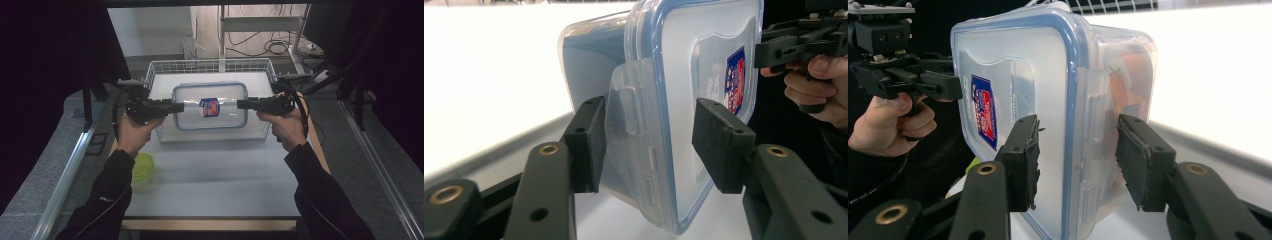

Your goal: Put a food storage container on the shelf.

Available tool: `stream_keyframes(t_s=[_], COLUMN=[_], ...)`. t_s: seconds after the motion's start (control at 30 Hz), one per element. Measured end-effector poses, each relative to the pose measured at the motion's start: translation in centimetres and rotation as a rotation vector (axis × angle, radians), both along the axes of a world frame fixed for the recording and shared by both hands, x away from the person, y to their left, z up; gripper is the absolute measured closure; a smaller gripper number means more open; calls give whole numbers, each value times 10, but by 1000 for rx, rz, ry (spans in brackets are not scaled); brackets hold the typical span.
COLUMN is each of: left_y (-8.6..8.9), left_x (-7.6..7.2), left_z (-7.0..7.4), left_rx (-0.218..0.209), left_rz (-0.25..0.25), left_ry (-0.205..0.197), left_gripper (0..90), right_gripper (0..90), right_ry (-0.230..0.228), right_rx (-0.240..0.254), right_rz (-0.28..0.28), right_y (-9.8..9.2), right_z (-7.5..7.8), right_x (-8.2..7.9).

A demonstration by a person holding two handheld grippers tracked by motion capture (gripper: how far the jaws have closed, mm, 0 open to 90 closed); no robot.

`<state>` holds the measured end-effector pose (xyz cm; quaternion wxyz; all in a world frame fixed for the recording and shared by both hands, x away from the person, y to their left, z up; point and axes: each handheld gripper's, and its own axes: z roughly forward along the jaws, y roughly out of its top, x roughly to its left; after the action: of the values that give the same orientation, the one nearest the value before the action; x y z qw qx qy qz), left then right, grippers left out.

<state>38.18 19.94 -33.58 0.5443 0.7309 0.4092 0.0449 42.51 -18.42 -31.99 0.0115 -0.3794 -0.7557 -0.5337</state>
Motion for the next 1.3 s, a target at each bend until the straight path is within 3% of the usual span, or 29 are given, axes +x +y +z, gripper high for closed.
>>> stream_keyframes(t_s=[0.53, 1.07, 1.3], left_y=[9, 10, 10], left_x=[48, 79, 79], left_z=[26, 23, 20], left_rx=[-33, -58, -58], left_rz=[4, 27, 21], left_ry=[-5, -3, -31], left_gripper=[490, 489, 489], right_gripper=[525, 522, 513], right_ry=[-13, 32, 20], right_rx=[13, 61, 59], right_rz=[-35, -69, -70], right_y=[9, 9, 7], right_z=[30, 23, 22], right_x=[40, 74, 77])
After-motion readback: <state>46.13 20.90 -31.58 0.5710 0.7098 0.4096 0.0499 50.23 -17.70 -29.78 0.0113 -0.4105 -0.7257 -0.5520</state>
